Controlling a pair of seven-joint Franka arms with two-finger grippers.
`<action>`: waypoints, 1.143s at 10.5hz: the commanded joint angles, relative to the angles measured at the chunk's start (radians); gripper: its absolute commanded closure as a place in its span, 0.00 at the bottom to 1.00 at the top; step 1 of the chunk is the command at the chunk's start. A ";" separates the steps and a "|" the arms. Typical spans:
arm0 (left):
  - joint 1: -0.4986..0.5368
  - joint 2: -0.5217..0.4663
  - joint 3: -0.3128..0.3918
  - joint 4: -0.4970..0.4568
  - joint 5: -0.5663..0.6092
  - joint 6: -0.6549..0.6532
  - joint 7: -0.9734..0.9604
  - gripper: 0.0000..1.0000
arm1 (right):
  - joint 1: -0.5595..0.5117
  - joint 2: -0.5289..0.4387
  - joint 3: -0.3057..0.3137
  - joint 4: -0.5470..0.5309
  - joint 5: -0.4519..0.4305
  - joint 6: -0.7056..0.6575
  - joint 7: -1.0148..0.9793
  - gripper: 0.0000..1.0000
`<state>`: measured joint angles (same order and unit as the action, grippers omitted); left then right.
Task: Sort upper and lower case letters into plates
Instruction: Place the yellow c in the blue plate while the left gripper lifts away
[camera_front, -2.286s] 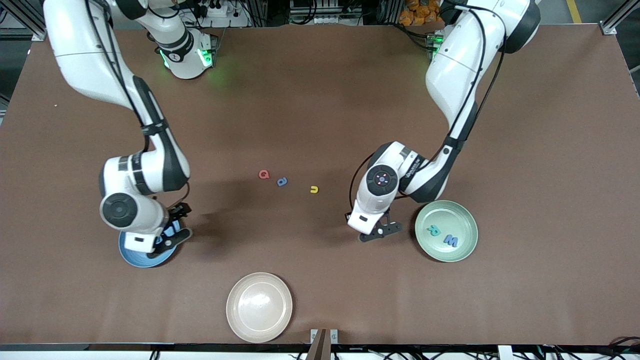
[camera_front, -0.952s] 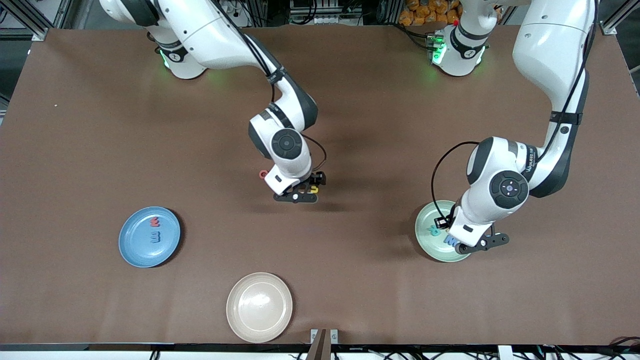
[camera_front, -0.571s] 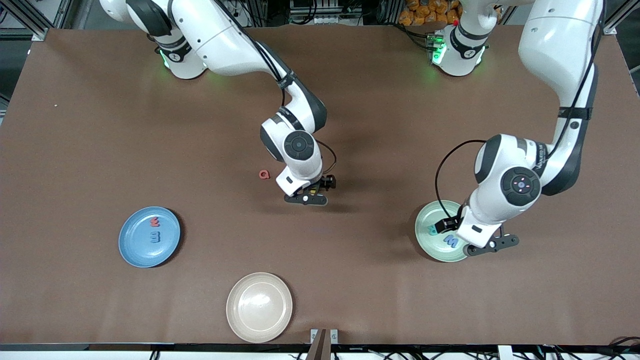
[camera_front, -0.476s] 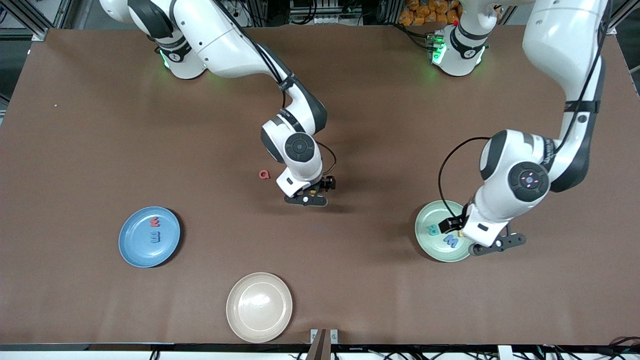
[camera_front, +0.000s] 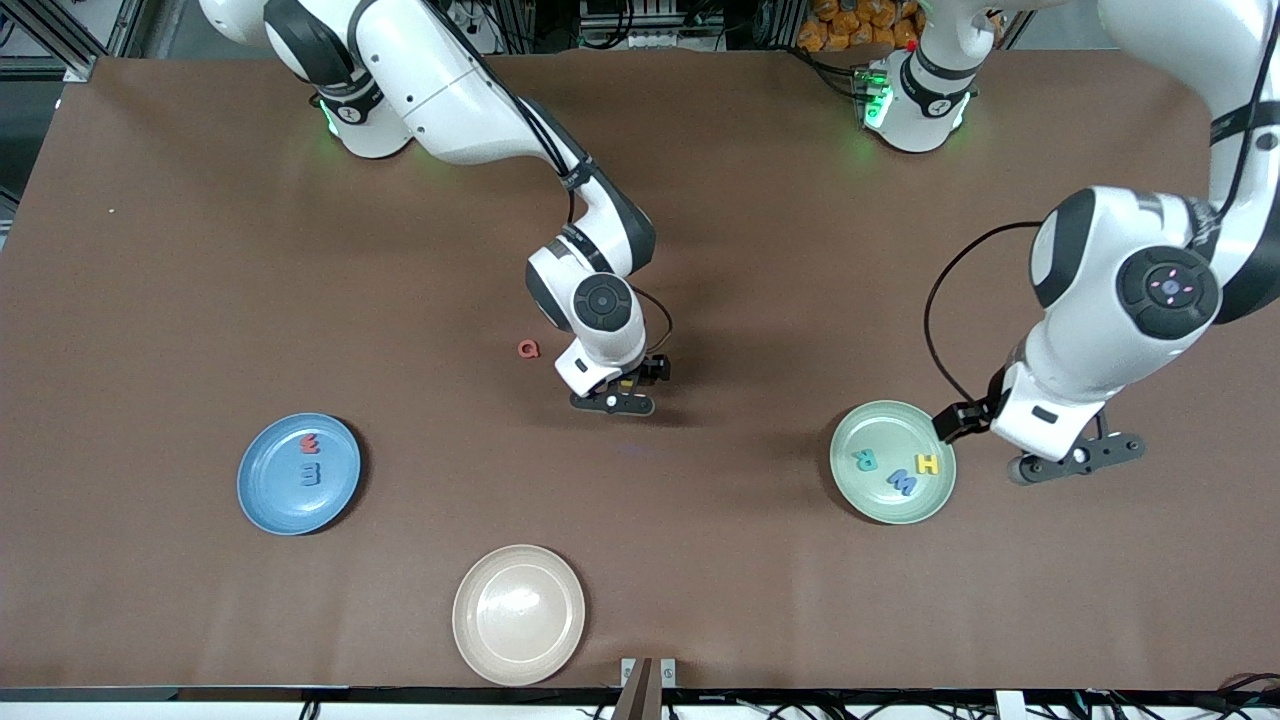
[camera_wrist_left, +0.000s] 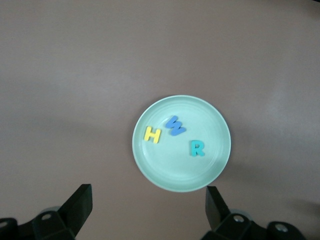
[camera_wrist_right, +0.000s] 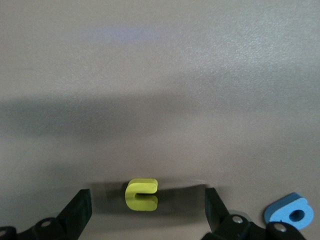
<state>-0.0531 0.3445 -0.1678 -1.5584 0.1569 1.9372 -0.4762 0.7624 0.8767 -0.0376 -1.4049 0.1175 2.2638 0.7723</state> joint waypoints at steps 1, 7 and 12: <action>0.010 -0.070 -0.016 0.014 -0.026 -0.116 0.014 0.00 | 0.012 0.019 -0.008 0.030 0.027 0.000 0.012 0.99; 0.028 -0.180 -0.007 0.015 -0.071 -0.205 0.028 0.00 | -0.020 -0.002 -0.010 0.035 0.027 0.003 -0.039 1.00; 0.015 -0.182 -0.094 0.014 -0.159 -0.213 0.002 0.00 | -0.280 -0.151 -0.012 0.023 0.028 -0.202 -0.438 1.00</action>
<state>-0.0376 0.1718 -0.2238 -1.5368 0.0530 1.7398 -0.4687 0.5839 0.7783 -0.0655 -1.3547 0.1221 2.1170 0.4838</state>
